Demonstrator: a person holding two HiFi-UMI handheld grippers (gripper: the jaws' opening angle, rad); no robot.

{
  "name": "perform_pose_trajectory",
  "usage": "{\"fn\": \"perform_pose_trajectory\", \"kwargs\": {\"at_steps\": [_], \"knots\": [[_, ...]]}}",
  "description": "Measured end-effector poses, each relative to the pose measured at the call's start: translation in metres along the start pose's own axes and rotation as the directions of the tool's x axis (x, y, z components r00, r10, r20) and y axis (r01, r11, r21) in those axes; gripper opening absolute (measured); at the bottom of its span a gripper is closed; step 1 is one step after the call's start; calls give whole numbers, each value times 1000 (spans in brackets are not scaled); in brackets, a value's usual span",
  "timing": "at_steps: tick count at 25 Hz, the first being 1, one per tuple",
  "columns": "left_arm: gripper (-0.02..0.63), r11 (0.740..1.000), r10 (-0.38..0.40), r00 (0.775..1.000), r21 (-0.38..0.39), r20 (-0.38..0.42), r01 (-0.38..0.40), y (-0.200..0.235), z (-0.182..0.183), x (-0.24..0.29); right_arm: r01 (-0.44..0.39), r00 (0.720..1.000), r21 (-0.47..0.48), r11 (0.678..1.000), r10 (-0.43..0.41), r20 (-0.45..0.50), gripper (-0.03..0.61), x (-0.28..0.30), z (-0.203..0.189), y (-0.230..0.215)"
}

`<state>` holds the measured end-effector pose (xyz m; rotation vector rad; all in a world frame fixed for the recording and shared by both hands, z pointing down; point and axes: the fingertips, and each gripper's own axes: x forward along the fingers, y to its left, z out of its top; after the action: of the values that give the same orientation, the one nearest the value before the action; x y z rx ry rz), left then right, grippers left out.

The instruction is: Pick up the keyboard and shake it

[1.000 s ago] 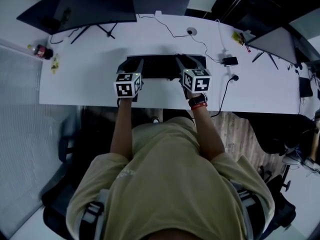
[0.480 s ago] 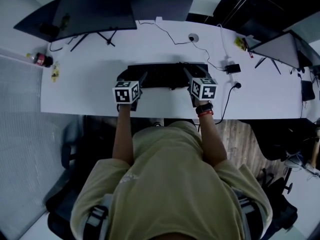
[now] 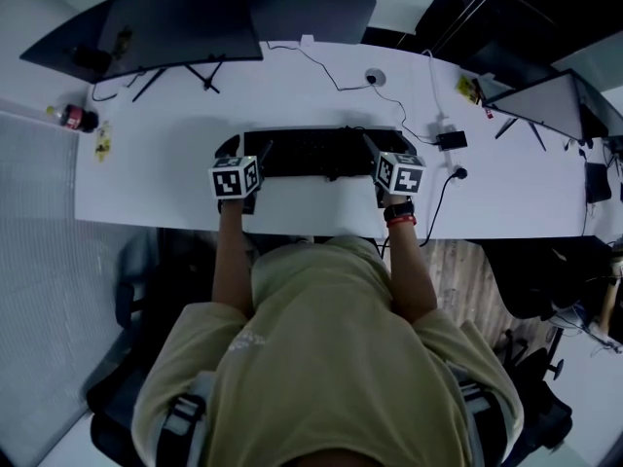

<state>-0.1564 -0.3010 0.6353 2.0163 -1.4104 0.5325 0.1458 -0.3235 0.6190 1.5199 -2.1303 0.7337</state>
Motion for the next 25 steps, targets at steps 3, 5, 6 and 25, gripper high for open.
{"fn": "perform_pose_trajectory", "kwargs": {"at_steps": [3,5,6,25], "knots": [[359,1000,10,1000,-13,-2,-10,8,-1,8,18,1000,-1,1000,-18,-14,311,4,-2,-11],[359,999,12,1000,-29,-13,-12,11,-2,14,29,999,7,1000,-29,-27,311,6,-2,-19],[359,999,17,1000,-32,-22,-18,13,-2,17,34,999,13,999,-33,-31,311,7,-2,-24],[357,995,32,980,-88,-198,-50,40,-23,52,111,988,66,992,-103,-112,311,30,-12,-72]]}}
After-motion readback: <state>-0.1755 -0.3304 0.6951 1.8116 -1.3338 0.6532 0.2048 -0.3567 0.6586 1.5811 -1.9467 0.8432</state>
